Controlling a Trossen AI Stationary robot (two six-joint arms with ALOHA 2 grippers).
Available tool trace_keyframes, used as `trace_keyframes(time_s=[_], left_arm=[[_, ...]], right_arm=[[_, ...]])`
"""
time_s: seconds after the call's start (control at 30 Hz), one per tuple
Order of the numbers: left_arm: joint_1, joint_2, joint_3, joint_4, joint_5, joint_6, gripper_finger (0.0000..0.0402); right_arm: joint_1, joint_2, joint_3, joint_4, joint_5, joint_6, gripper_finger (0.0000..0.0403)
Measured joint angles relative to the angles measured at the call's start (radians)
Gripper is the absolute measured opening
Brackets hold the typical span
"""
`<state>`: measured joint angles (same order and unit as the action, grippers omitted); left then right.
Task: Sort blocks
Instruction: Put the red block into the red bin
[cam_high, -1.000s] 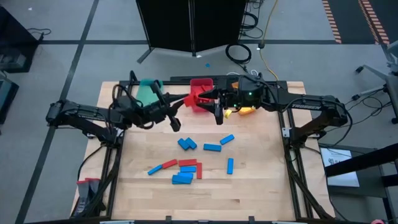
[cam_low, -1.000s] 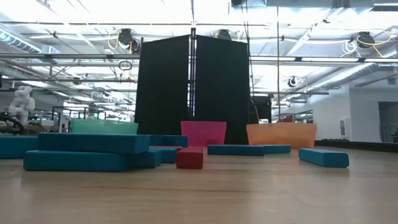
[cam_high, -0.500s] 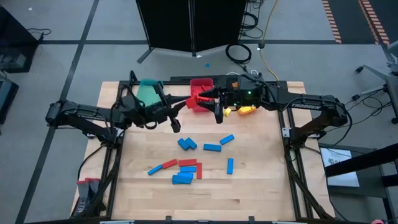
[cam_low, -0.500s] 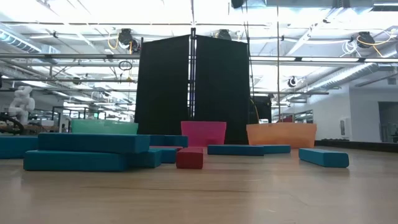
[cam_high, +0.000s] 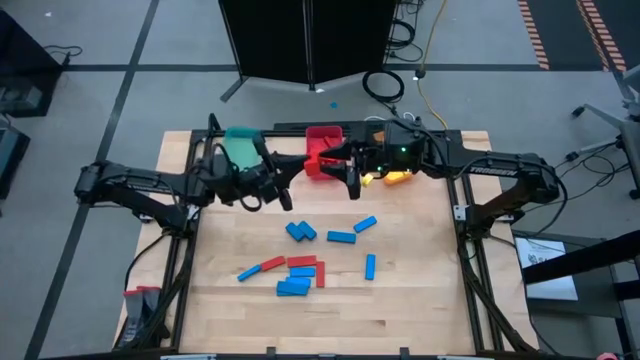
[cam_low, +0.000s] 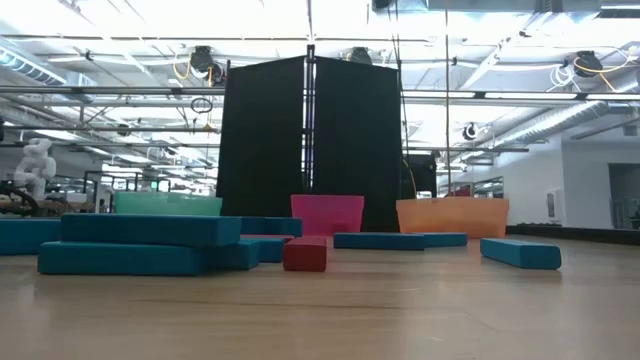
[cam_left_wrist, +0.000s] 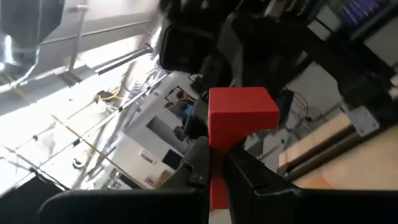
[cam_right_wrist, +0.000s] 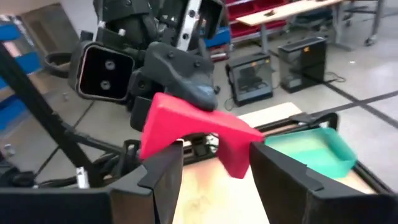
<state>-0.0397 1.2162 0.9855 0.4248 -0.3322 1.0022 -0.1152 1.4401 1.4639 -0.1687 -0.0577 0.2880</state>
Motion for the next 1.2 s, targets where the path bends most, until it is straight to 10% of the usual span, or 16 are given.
trace_keyframes(time_s=[1.2], left_arm=[[-0.006, -0.002, 0.0, 0.038, -0.003, -0.027, 0.0022]], right_arm=[[-0.075, 0.005, 0.0, -0.035, -0.108, -0.003, 0.0222]])
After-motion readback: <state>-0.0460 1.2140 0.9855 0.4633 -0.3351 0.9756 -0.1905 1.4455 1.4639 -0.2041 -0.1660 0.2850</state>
